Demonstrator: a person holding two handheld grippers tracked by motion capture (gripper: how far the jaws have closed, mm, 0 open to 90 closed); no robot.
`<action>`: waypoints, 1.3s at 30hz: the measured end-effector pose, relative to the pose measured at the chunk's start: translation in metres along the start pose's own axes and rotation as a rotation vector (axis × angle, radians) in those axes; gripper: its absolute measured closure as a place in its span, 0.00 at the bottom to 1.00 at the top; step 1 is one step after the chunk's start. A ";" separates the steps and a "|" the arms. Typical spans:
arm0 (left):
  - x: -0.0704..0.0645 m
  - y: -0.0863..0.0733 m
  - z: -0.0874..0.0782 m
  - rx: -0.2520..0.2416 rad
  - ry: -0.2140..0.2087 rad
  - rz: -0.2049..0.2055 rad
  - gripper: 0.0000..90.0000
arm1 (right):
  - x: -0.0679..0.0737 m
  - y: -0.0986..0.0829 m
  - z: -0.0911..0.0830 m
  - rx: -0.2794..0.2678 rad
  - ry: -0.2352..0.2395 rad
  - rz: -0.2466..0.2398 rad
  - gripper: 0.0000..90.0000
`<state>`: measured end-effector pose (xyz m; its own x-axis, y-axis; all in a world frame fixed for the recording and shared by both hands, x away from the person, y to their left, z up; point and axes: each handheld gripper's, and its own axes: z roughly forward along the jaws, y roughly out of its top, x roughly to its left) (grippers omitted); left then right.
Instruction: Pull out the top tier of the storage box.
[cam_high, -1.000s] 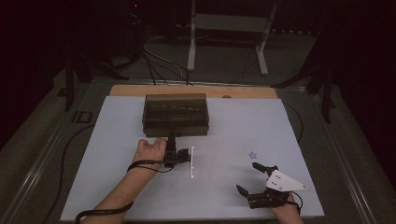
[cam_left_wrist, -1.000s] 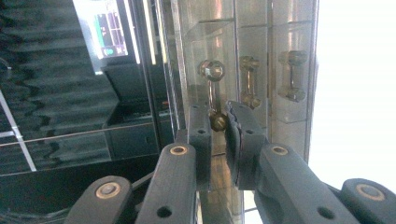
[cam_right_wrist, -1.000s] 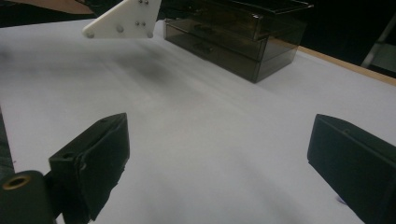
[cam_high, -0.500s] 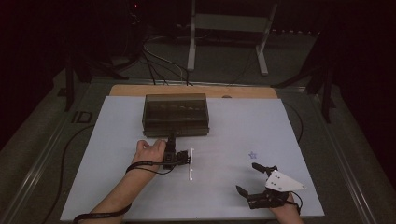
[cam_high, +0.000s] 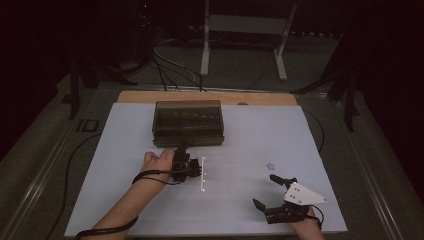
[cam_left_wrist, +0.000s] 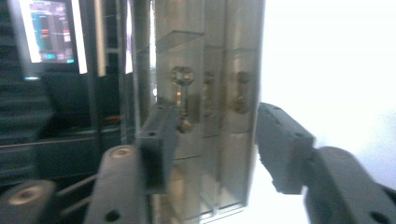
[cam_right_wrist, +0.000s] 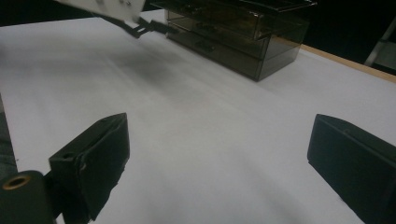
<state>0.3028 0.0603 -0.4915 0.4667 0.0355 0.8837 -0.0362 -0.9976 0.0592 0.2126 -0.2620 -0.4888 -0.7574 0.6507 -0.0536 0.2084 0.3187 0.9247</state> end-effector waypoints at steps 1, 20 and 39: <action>0.001 -0.002 -0.001 -0.007 -0.017 -0.011 0.49 | 0.000 0.000 0.000 0.001 0.000 0.000 0.06; 0.041 -0.045 -0.017 -0.198 -0.428 -0.430 0.02 | 0.000 -0.001 0.001 0.006 0.000 0.000 0.06; 0.086 -0.086 -0.016 -0.417 -0.676 -0.599 0.03 | 0.000 -0.001 0.002 0.011 0.007 0.001 0.06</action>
<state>0.3322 0.1500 -0.4132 0.9103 0.3554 0.2124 0.1223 -0.7208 0.6823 0.2134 -0.2606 -0.4907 -0.7616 0.6461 -0.0498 0.2159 0.3255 0.9205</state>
